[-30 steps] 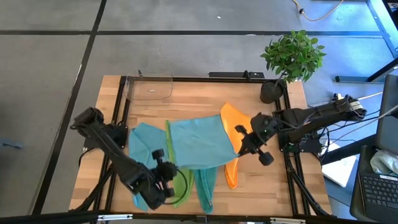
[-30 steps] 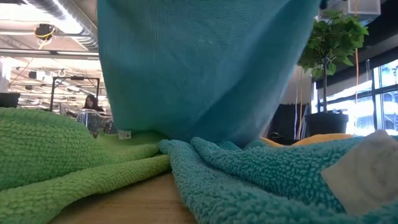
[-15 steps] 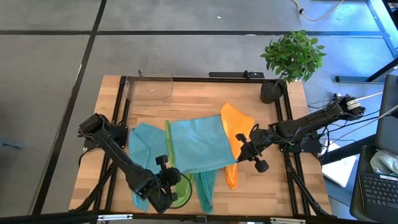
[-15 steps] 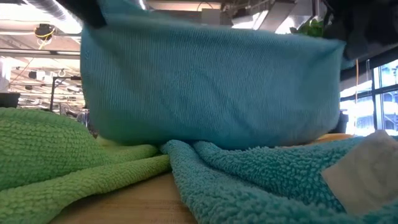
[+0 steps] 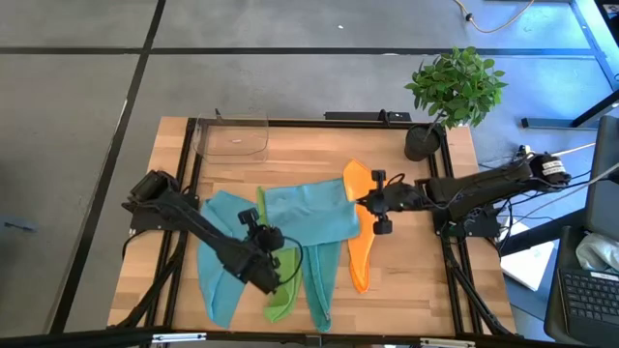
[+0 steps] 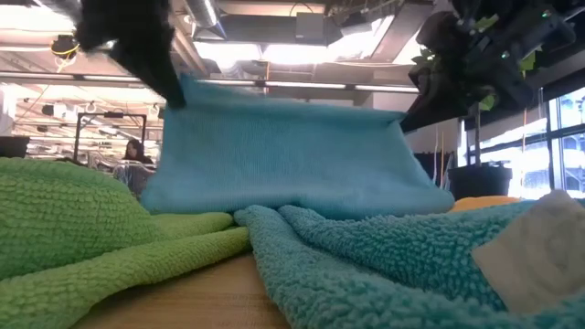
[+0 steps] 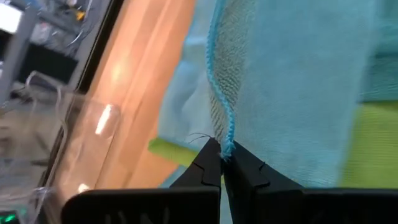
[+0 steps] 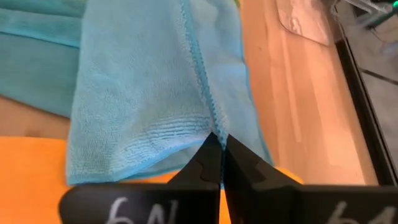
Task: Fold microfiber towels
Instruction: Fold the light blue microfiber cloth
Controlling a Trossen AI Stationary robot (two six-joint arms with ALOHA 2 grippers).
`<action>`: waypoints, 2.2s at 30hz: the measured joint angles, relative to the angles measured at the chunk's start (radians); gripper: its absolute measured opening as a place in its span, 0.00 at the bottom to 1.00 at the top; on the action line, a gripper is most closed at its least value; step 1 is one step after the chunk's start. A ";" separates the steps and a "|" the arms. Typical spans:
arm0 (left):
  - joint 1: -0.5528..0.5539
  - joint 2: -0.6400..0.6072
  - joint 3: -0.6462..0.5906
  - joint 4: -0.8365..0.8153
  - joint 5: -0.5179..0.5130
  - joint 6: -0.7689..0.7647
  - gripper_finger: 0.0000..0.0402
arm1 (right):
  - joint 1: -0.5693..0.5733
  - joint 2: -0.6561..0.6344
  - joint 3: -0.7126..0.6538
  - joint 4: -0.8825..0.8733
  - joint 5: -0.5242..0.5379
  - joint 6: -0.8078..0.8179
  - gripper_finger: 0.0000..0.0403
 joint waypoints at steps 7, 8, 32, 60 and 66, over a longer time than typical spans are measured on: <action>0.063 0.001 -0.125 0.041 -0.042 -0.006 0.00 | -0.092 0.067 0.000 0.046 -0.004 -0.065 0.01; 0.069 0.001 -0.129 0.044 -0.051 -0.005 0.00 | -0.105 0.082 0.000 0.053 -0.004 -0.074 0.01; 0.209 -0.001 -0.241 0.155 -0.042 0.000 0.00 | -0.256 0.315 0.000 0.239 -0.012 -0.090 0.02; 0.225 -0.001 -0.242 0.112 -0.127 -0.097 0.21 | -0.299 0.326 -0.002 0.316 0.013 -0.009 0.19; 0.176 -0.001 -0.242 0.062 -0.174 -0.181 0.21 | -0.299 0.326 -0.002 0.318 0.050 -0.013 0.19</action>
